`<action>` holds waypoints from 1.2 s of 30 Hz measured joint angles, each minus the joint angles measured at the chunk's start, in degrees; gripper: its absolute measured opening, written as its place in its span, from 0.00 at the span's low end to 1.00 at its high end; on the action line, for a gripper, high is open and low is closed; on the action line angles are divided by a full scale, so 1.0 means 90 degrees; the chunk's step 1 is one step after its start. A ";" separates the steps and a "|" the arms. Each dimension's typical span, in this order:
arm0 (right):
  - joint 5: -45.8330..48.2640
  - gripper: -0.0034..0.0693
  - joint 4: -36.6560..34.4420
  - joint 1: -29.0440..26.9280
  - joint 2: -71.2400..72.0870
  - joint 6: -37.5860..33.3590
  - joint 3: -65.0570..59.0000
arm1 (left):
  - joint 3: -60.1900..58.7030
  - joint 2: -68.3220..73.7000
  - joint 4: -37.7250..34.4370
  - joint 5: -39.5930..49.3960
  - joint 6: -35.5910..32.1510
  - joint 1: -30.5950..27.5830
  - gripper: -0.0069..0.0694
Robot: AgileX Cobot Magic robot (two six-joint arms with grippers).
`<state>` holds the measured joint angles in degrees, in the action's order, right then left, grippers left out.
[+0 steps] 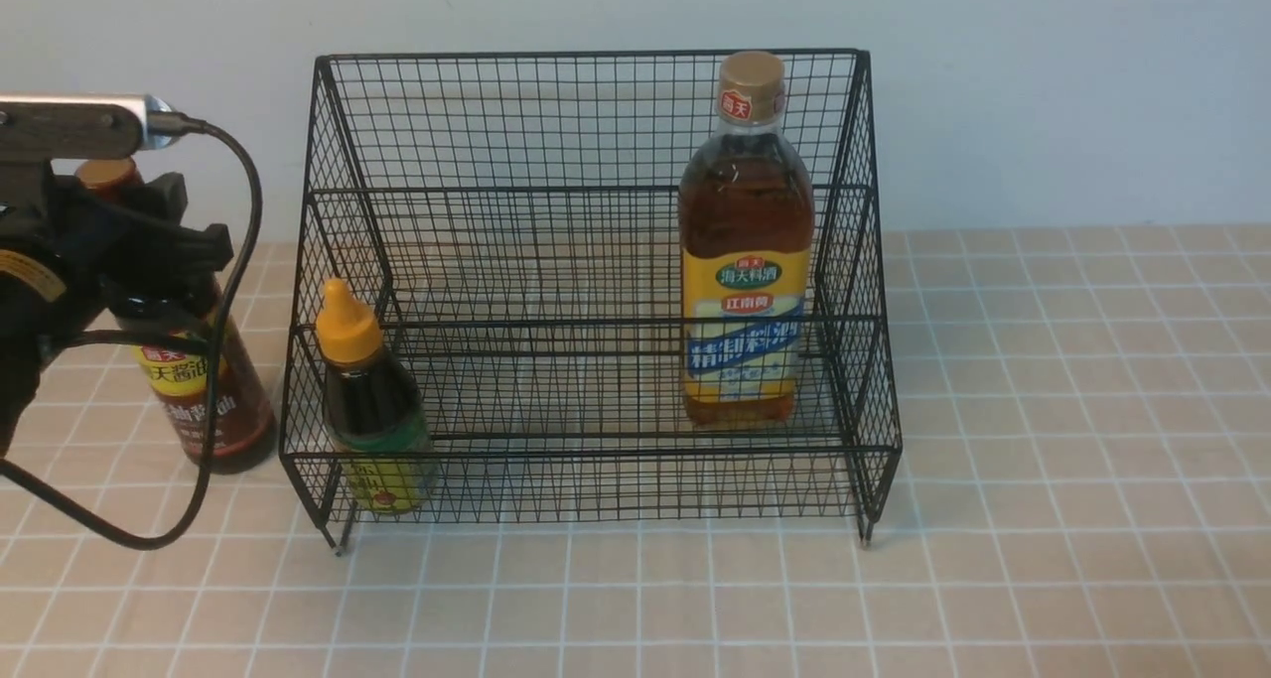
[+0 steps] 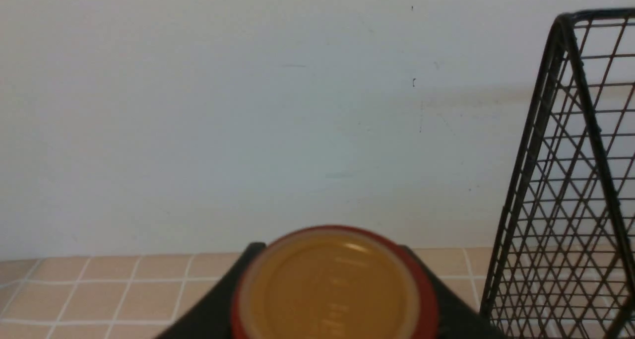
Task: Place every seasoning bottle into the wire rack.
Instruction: Use the left arm to grab the condiment bottle closest to it, then use the left arm to put the condiment bottle back on the shelf
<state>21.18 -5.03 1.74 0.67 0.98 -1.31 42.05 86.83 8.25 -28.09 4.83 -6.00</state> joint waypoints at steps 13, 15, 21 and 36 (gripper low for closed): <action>0.0000 0.03 0.0000 0.0000 0.0000 0.0000 0.0000 | 0.0788 -0.1471 -0.0001 0.1414 -0.0104 -0.0012 0.43; 0.0000 0.03 0.0000 0.0000 0.0000 0.0000 0.0000 | 0.1079 -0.1663 -0.0001 0.1627 -0.0104 -0.0012 0.43; 0.0000 0.03 0.0000 0.0000 0.0000 0.0000 0.0000 | 0.2451 -0.2219 -0.0006 0.2604 -0.0102 0.0160 0.43; 0.0000 0.03 0.0000 0.0000 0.0000 0.0000 0.0000 | 0.3659 -0.1417 -0.0056 0.2907 -0.0103 0.2045 0.43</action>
<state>21.18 -5.03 1.74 0.67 0.98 -1.31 74.98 74.07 7.74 -1.93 3.90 12.41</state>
